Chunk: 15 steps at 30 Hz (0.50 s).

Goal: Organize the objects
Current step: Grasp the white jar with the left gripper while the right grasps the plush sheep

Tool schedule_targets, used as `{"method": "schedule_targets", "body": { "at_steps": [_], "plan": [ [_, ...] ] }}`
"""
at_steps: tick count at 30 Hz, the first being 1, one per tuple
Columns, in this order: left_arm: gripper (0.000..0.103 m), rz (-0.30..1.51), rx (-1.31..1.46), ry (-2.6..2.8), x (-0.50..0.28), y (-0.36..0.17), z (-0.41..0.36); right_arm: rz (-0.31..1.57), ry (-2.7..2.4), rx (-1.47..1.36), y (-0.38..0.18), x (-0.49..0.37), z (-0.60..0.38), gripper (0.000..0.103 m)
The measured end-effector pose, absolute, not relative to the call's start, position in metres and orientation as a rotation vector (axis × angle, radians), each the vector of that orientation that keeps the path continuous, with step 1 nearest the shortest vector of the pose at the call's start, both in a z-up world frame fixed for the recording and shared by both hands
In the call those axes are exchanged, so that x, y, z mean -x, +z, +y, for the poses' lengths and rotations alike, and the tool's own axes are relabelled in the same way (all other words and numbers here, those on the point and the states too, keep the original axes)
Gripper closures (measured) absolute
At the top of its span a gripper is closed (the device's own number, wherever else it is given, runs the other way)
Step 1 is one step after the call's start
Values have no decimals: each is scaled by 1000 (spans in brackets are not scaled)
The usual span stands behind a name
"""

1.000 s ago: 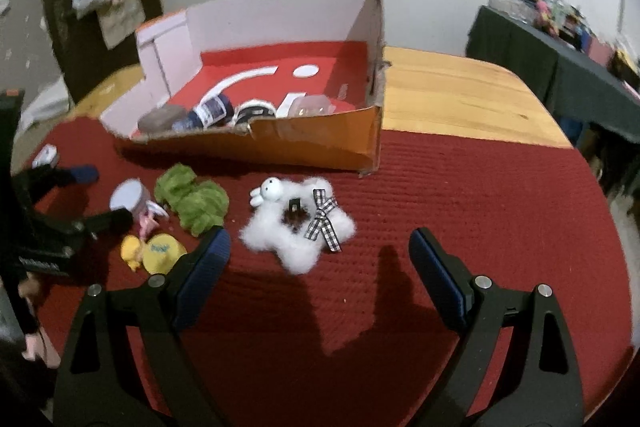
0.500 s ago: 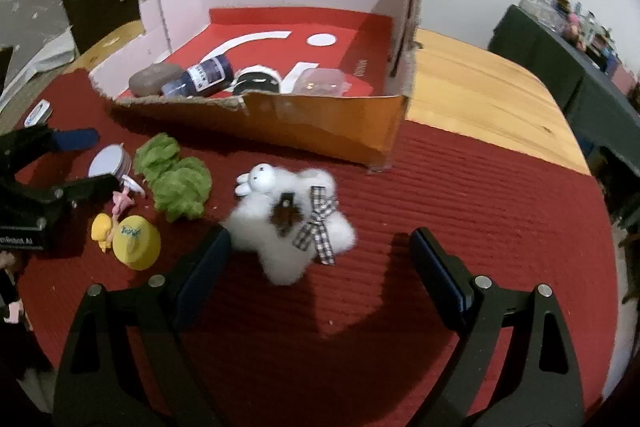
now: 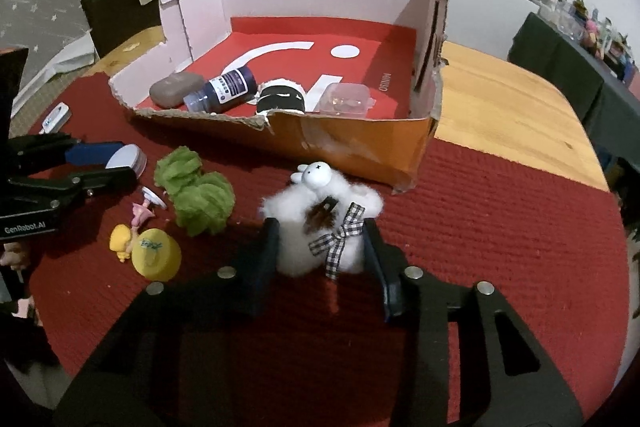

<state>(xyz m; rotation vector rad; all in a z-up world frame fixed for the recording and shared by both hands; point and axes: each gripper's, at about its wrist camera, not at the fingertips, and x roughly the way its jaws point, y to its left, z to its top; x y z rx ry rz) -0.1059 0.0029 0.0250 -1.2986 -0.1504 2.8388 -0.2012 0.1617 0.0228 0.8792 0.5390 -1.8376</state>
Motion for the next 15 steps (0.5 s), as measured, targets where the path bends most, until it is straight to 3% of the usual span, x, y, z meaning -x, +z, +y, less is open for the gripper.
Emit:
{"method": "schedule_targets", "body": {
  "at_steps": [15],
  "plan": [
    [61, -143, 1237, 2873, 98, 37, 2, 465, -1846, -834, 46, 187, 176, 66]
  ]
}}
